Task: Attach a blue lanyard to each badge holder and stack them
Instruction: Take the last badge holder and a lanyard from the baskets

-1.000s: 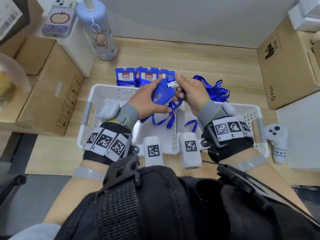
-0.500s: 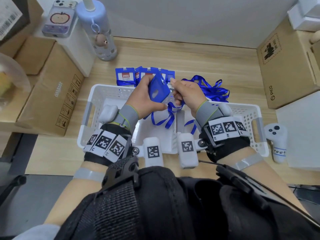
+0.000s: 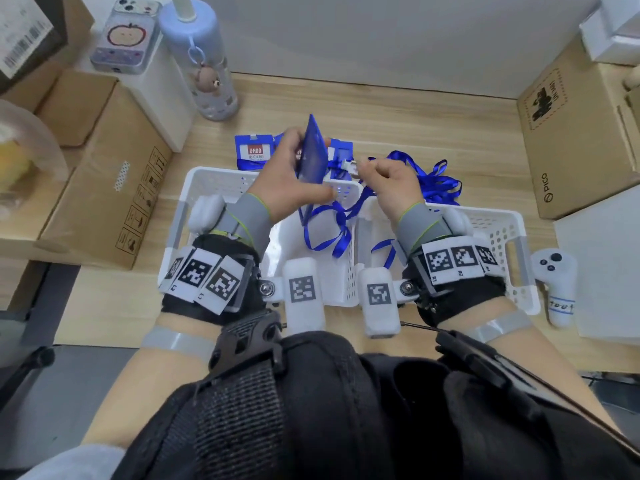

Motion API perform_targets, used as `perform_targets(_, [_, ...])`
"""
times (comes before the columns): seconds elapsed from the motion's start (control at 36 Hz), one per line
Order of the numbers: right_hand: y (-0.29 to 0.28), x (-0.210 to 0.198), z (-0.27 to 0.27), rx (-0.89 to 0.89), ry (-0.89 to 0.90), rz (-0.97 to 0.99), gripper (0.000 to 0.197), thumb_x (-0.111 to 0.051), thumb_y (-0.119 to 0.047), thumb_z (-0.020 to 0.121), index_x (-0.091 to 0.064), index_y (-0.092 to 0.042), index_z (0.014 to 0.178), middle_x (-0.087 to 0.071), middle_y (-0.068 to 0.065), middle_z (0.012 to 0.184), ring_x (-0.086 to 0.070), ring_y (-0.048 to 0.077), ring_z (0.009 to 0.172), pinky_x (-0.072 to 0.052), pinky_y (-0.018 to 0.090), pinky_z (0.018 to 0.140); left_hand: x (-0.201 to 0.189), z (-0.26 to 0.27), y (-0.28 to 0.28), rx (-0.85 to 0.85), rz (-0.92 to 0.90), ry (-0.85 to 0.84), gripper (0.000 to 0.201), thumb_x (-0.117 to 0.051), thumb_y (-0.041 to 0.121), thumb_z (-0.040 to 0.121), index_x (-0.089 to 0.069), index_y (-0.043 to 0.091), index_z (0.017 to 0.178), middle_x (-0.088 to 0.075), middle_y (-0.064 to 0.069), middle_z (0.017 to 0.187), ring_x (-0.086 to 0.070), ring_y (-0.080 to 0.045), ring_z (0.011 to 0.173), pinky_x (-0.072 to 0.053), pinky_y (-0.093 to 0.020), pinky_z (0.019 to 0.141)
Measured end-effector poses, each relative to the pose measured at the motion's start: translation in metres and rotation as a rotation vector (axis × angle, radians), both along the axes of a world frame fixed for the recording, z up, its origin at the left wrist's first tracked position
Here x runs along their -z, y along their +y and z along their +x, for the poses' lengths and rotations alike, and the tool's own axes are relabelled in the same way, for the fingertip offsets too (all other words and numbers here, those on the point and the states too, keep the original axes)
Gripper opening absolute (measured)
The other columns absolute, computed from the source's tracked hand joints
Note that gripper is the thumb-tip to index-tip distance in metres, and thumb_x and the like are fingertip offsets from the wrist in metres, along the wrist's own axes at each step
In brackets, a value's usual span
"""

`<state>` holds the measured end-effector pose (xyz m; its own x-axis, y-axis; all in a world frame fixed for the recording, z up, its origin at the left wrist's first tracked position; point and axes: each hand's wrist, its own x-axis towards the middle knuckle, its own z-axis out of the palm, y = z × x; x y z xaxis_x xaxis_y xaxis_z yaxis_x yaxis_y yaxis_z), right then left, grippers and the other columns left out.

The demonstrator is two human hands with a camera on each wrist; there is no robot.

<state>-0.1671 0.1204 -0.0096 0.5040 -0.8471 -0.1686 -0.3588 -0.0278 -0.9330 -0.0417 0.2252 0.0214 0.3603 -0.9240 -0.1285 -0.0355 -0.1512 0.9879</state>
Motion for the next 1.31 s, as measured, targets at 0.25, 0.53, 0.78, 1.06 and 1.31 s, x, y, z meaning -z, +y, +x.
perform_targets(0.25, [-0.001, -0.002, -0.001, 0.018, -0.145, 0.104, 0.025, -0.049, -0.014, 0.094, -0.046, -0.019, 0.07, -0.05, 0.002, 0.063, -0.047, 0.005, 0.053, -0.039, 0.015, 0.059, 0.012, -0.013, 0.006, 0.224, 0.171, 0.025, 0.064, -0.073, -0.007, 0.069, -0.042, 0.02, 0.118, -0.054, 0.007, 0.103, -0.056, -0.009, 0.084, -0.047, -0.008, 0.063])
perform_targets(0.53, [0.002, -0.005, 0.0, -0.043, -0.159, 0.151, 0.028, -0.057, -0.013, 0.089, -0.051, -0.021, 0.063, -0.048, -0.005, 0.061, -0.043, 0.002, 0.053, -0.038, 0.009, 0.053, 0.013, -0.016, 0.002, 0.319, 0.221, -0.028, 0.076, -0.075, 0.012, 0.059, -0.044, 0.015, 0.129, -0.053, -0.004, 0.122, -0.057, -0.007, 0.086, -0.051, -0.01, 0.068])
perform_targets(0.78, [-0.009, -0.013, -0.002, 0.013, -0.41, 0.358, 0.025, -0.032, -0.023, 0.101, -0.044, -0.016, 0.08, -0.071, -0.007, 0.067, -0.067, 0.008, 0.07, -0.049, 0.018, 0.067, 0.03, -0.009, 0.003, 0.264, 0.357, -0.03, 0.045, -0.071, 0.003, 0.071, -0.054, 0.02, 0.11, -0.058, 0.005, 0.082, -0.055, -0.012, 0.072, -0.049, -0.026, 0.074])
perform_targets(1.06, [-0.016, -0.022, -0.003, 0.208, -0.571, 0.534, 0.027, -0.035, -0.024, 0.1, -0.044, -0.016, 0.076, -0.033, -0.007, 0.042, -0.025, 0.007, 0.034, -0.023, 0.015, 0.037, 0.012, -0.011, 0.003, 0.339, 0.301, 0.078, 0.053, -0.062, 0.01, 0.057, -0.056, 0.027, 0.107, -0.057, 0.003, 0.096, -0.056, -0.015, 0.078, -0.049, -0.026, 0.078])
perform_targets(1.31, [-0.003, -0.01, 0.0, -0.037, -0.205, 0.48, 0.025, -0.032, -0.016, 0.094, -0.048, -0.02, 0.075, -0.044, -0.008, 0.037, -0.026, 0.004, 0.027, -0.011, 0.013, 0.034, -0.008, -0.016, -0.005, 0.378, -0.042, 0.521, 0.063, -0.063, 0.011, 0.05, -0.055, 0.012, 0.112, -0.054, -0.01, 0.091, -0.06, -0.015, 0.074, -0.053, -0.04, 0.081])
